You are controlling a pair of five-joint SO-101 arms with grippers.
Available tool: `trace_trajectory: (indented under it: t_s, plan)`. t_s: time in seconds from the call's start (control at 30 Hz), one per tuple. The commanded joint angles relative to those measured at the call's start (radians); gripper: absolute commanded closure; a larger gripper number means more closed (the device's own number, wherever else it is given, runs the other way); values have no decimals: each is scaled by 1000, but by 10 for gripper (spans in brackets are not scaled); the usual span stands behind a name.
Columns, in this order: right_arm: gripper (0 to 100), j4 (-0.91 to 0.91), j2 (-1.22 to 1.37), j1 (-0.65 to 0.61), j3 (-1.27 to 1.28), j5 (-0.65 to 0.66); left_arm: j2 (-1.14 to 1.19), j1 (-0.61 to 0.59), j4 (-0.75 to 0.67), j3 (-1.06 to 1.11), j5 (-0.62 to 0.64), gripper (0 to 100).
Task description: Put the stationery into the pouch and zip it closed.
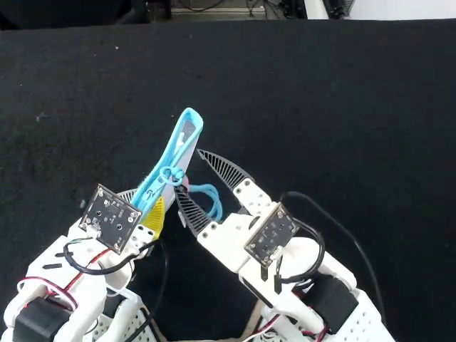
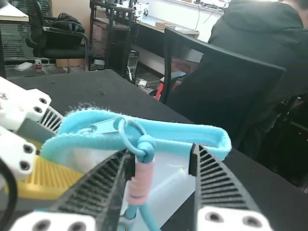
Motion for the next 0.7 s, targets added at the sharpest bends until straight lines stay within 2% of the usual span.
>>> trace_trajectory:
  t_s: [0.0,0.4,0.57,0.67]
  plan:
    - [812,-35,1,18,-61,3,11,2,8,-7,-11,970]
    - [812,-12,1,18,-71,175,11,2,5,-1,-11,970]
    - [812,-21,1,18,-76,173,11,2,8,-5,-11,970]
    - [812,-20,1,18,-102,120,11,2,9,-7,-11,970]
